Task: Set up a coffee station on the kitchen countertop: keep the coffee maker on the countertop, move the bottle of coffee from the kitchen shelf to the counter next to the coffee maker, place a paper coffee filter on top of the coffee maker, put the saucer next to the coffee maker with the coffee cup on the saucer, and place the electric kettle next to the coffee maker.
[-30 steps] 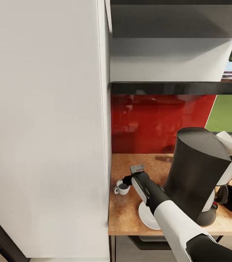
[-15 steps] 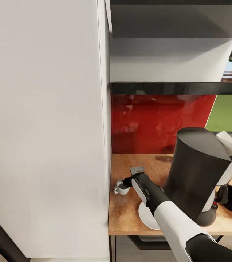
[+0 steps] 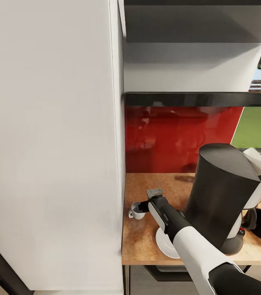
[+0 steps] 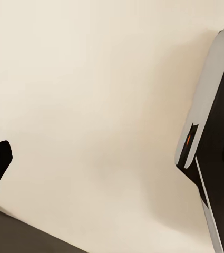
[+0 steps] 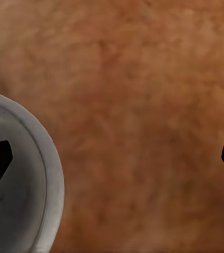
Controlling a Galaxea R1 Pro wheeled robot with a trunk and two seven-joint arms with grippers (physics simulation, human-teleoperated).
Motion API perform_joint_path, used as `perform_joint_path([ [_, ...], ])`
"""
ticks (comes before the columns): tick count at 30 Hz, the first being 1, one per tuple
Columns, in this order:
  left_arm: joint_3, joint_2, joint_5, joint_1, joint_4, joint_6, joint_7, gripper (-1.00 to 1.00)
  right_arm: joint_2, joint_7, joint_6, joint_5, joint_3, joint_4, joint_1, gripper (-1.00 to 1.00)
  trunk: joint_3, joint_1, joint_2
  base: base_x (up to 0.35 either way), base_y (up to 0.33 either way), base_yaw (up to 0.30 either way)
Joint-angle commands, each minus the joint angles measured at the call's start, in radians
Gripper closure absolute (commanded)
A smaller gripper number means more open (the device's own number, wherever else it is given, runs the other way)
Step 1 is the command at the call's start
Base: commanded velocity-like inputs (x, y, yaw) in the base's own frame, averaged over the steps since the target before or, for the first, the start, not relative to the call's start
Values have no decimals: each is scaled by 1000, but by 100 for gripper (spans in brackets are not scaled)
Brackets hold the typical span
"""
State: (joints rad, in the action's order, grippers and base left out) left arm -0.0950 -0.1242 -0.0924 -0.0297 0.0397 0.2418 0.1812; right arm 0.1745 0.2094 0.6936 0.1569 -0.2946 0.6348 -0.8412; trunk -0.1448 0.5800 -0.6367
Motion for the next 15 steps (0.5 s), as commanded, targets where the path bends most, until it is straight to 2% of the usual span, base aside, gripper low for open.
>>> perform_joint_path([
  [1, -7, 0, -4, 1, 2, 7, -2, -100, 0, 9, 3, 10, -3, -6, 0, -100, -1, 0, -1, 0, 0, 0],
  [11, -6, 0, -4, 1, 2, 7, -2, -100, 0, 7, 1, 12, -3, -26, -1, -100, -1, 0, -1, 0, 0, 0],
  [12, -6, 0, -4, 1, 2, 7, -2, -100, 0, 7, 1, 12, -3, -25, -1, 100, -1, 0, -1, 0, 0, 0],
  [15, -7, 0, -4, 1, 2, 7, -2, -100, 0, 7, 1, 12, -4, -22, -1, 100, -1, 0, -1, 0, 0, 0],
])
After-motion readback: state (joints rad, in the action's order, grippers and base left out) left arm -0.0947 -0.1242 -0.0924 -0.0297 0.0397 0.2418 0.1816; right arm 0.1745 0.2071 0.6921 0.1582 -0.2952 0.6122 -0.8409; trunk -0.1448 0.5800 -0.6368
